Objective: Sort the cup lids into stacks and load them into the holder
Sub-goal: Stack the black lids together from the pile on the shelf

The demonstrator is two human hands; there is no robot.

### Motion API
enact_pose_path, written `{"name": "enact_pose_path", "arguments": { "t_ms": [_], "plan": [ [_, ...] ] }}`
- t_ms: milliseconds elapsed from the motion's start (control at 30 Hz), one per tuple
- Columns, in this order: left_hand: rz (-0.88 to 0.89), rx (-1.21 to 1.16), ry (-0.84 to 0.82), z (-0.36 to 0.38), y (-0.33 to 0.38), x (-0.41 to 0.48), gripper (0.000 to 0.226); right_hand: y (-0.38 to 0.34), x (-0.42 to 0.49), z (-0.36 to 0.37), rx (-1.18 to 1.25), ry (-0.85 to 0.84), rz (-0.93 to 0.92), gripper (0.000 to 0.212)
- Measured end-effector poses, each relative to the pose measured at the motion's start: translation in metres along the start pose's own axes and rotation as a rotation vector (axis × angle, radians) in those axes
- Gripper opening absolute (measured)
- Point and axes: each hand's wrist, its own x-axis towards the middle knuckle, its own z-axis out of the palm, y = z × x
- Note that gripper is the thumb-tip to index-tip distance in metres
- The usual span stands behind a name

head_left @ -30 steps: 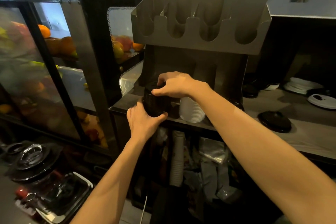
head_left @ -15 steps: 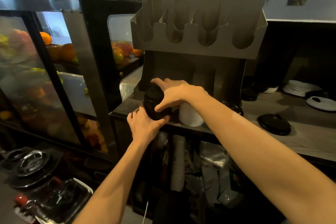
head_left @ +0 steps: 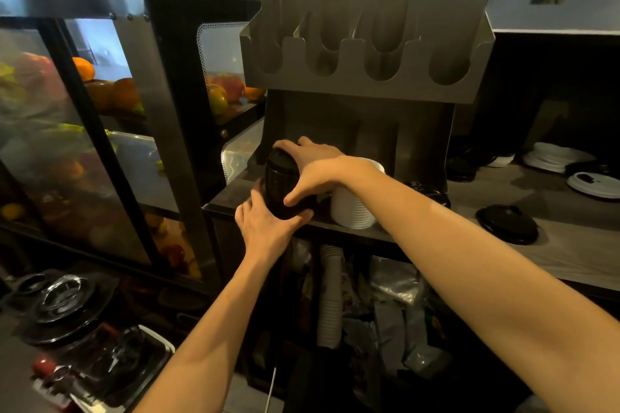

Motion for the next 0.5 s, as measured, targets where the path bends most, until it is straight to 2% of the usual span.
{"name": "enact_pose_path", "arguments": {
  "t_ms": [233,367,500],
  "plan": [
    [0.013,-0.019,0.003,0.000,0.000,-0.002,0.107,-0.005,0.001,0.007,-0.135,-0.096,0.053,0.117],
    [-0.009,-0.049,0.001,0.001,-0.002,-0.001,0.107,-0.011,-0.002,0.000,-0.153,-0.148,0.096,0.104],
    [-0.038,-0.091,0.016,0.001,-0.001,-0.001,0.106,-0.019,-0.002,0.002,-0.155,-0.091,0.121,0.113]
  ]
}}
